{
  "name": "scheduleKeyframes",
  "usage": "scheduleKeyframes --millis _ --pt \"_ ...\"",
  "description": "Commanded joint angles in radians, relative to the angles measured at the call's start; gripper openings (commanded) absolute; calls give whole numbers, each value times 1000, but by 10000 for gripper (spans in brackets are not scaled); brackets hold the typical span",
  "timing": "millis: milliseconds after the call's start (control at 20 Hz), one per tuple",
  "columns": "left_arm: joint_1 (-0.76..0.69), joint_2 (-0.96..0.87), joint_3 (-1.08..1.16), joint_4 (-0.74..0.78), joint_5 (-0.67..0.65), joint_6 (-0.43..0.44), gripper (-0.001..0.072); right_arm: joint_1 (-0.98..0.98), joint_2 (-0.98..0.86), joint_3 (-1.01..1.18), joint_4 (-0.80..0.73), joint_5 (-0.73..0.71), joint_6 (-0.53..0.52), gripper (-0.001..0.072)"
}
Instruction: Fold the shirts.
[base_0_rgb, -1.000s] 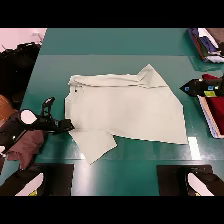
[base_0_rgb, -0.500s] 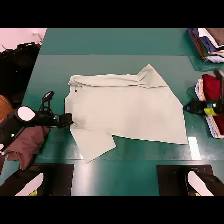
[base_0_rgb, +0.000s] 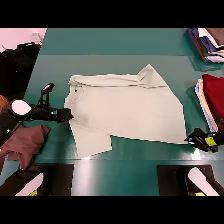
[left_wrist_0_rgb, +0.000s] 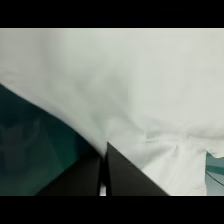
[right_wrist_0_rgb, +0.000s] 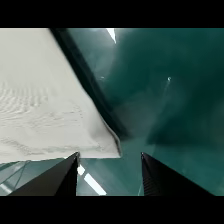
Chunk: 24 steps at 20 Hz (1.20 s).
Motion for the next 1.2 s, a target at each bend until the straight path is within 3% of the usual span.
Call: scheduleKeyframes --millis 0,50,150,350,500,700,800,1150 --pt "1 1 4 -2 -1 10 23 -25 -41 -21 42 -28 -6 425" --pt "1 1 4 -2 -1 10 23 -25 -41 -21 57 -35 -7 423" --pt "1 1 4 -2 -1 10 23 -25 -21 -21 84 -60 -9 258" --pt "1 1 4 -6 -2 10 23 -21 12 -21 169 -81 -42 240" --pt "1 1 4 -6 -4 10 23 52 -24 -21 164 -79 -48 117" --pt "1 1 4 -5 -16 10 23 156 -52 -21 154 -102 -49 118" --pt "1 1 4 -5 -28 12 22 172 -31 -21 154 -107 -50 21" --pt "1 92 182 6 -66 27 22 122 210 115 150 -43 -50 19"
